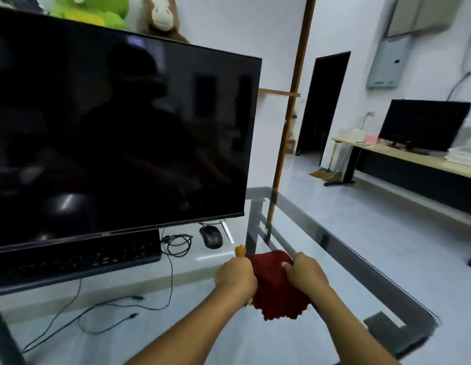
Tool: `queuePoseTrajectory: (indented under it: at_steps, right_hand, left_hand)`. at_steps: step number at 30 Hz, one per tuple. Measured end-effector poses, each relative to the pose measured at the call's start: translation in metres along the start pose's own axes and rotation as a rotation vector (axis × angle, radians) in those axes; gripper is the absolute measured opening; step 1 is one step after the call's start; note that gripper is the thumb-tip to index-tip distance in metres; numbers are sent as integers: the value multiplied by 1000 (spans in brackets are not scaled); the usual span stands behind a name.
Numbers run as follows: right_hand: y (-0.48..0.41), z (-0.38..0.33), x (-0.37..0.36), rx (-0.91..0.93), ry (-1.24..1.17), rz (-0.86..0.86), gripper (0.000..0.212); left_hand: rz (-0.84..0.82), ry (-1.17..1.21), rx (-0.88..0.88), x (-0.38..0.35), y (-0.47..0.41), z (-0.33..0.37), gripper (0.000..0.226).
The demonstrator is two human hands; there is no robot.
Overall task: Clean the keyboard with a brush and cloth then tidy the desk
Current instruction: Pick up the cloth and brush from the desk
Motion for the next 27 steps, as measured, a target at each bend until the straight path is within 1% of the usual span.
queuePoseTrajectory:
  at_steps: [1,2,3,5,6,7,10,12,14,15,17,19,20,23,24,26,27]
  right_hand:
    - [-5,-6,-3,20,-16,-30,39]
    - [-8,-11,-5,54,-27,-57,35]
    - [-13,-18,-4,81,-49,-77,32]
    - [-27,-27,5,117,-140,-92,21]
    - [-34,-30,14,131,-181,-74,15]
    - [-37,-29,26,131,-210,-49,12]
    - [-56,-34,76,93,-314,70,10]
    - [-68,-40,119,48,-381,165,14]
    - [-86,-54,167,40,-419,230,7]
    - [-96,-61,192,27,-442,240,3]
    - [-108,-80,243,36,-529,264,11]
    - [-108,-114,302,76,-627,301,11]
    - [-104,-135,329,96,-687,288,11]
    - [-92,-195,404,195,-901,310,24]
    - [-89,-213,426,226,-940,314,21]
    - [-91,-252,464,267,-924,292,8]
    - [-96,-269,476,273,-908,283,8]
  left_hand:
    - [-12,23,-10,1,-5,1,64]
    - [-16,56,-26,5,-7,3,55]
    - [-8,108,-48,10,-13,4,40]
    - [8,212,-103,23,-24,6,15]
    - [5,250,-137,33,-30,8,6]
    - [-2,283,-176,43,-33,13,2]
    - [-42,347,-249,89,-48,28,12]
    - [-56,365,-280,126,-55,41,25]
    - [-49,414,-302,171,-61,53,31]
    - [-43,456,-314,196,-65,61,29]
    - [-36,528,-338,245,-70,77,24]
    - [27,544,-354,303,-80,92,21]
    - [73,545,-365,333,-83,99,19]
    - [171,572,-422,413,-97,121,13]
    - [187,566,-435,438,-105,127,13]
    - [222,525,-432,487,-124,134,16]
    - [244,497,-412,508,-135,133,18]
Point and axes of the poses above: each hand's wrist, its own y-axis away from the middle knuckle, its own x-axis out of the back of the hand, z = x × y, the point moved 9 cm from there along -y, towards the middle knuckle, and after that the axes turned 12 degrees about -x, right-handed, at the moved point
